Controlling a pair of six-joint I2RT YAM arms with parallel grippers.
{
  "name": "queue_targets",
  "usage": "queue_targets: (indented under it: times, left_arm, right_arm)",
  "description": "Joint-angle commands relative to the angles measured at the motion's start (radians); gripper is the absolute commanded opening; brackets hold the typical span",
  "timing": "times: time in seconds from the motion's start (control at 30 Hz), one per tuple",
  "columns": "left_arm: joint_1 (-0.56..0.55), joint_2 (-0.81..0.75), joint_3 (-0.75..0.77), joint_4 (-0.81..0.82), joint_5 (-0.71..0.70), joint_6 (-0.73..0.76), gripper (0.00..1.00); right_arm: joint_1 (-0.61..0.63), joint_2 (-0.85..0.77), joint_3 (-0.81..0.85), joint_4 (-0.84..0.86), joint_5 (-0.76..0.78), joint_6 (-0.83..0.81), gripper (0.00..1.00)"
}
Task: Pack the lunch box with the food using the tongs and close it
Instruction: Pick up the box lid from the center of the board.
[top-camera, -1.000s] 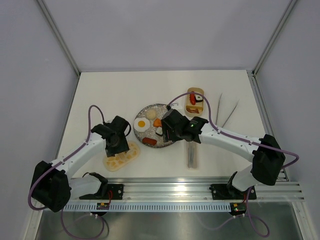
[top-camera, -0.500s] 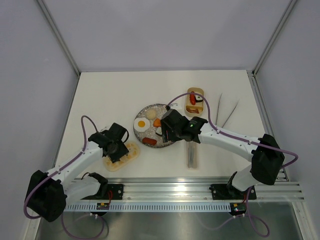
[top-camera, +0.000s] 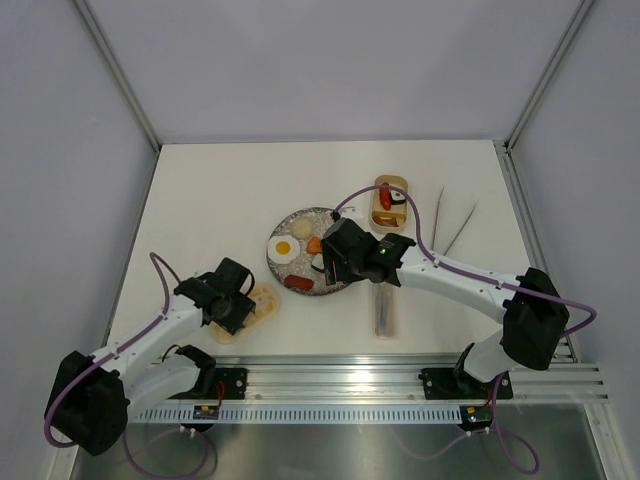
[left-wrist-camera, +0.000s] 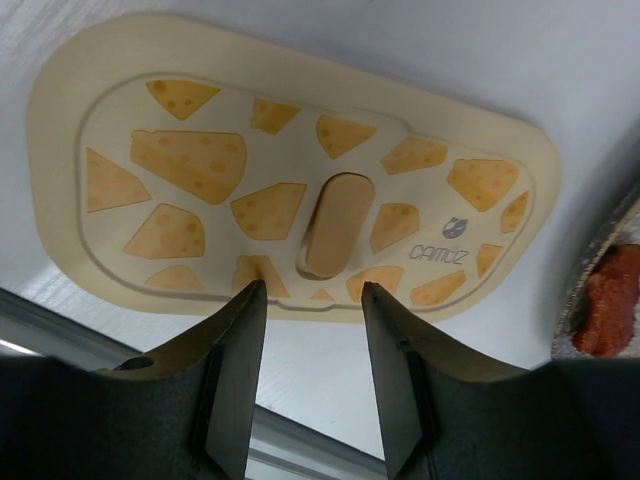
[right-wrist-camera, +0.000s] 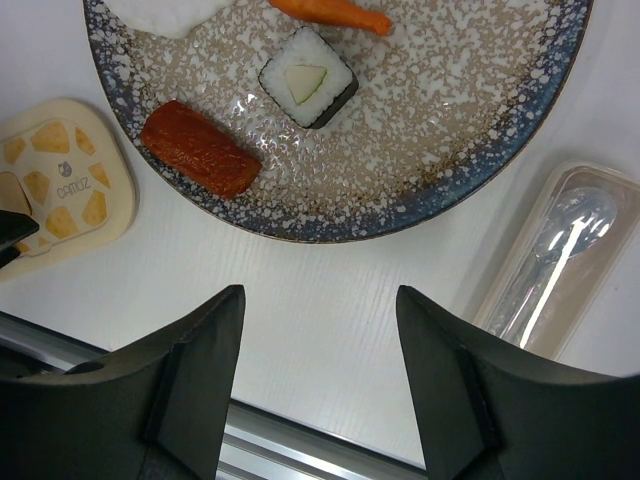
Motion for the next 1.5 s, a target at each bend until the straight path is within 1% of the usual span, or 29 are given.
queue_targets:
  times: [0.0, 0.2, 0.4, 0.57, 0.6, 0.73, 0.87, 0.97, 1.17, 1.3, 1.47]
  left_arm:
    - [-0.005, -0.043, -0.041, 0.058, -0.03, -0.087, 0.46]
    - [-0.005, -0.1, -0.104, 0.131, -0.044, -0.125, 0.43]
    - [-0.003, -0.116, -0.115, 0.142, -0.067, -0.14, 0.38]
    - [-0.003, -0.116, -0.101, 0.112, -0.089, -0.159, 0.32]
    - [-0.005, -0.116, -0.098, 0.086, -0.096, -0.165, 0.3]
    - [-0.005, -0.139, -0.081, 0.029, -0.136, -0.182, 0.28]
    - [-0.003, -0.167, -0.072, 0.001, -0.168, -0.193, 0.28]
    - [-0.003, -0.163, -0.08, 0.013, -0.181, -0.194, 0.28]
    - [-0.005, -0.126, -0.081, 0.067, -0.162, -0.174, 0.29]
    - [-0.005, -0.124, -0.092, 0.108, -0.129, -0.165, 0.34]
    - [-0.003, -0.13, -0.112, 0.131, -0.118, -0.18, 0.33]
  right_arm:
    - [-0.001, -0.011, 0.027, 0.006, -0.001, -0.013, 0.7]
    - [-0.001, -0.009, 0.025, 0.003, -0.002, -0.011, 0.7]
    - [-0.001, -0.008, 0.022, -0.002, -0.002, -0.013, 0.7]
    - [-0.001, -0.008, 0.022, -0.002, -0.002, -0.014, 0.7]
    - [-0.001, -0.006, 0.022, -0.002, -0.002, -0.014, 0.7]
    - [-0.001, -0.006, 0.022, 0.0, -0.002, -0.013, 0.7]
    - [-0.001, -0.005, 0.021, 0.003, -0.005, -0.013, 0.7]
    - [-0.001, -0.002, 0.022, 0.003, -0.01, -0.014, 0.7]
    - [-0.001, 0.001, 0.019, 0.001, -0.012, -0.017, 0.7]
    - [-0.001, 0.0, 0.014, 0.001, -0.013, -0.017, 0.7]
    - [-0.001, -0.002, 0.011, 0.0, -0.018, -0.017, 0.7]
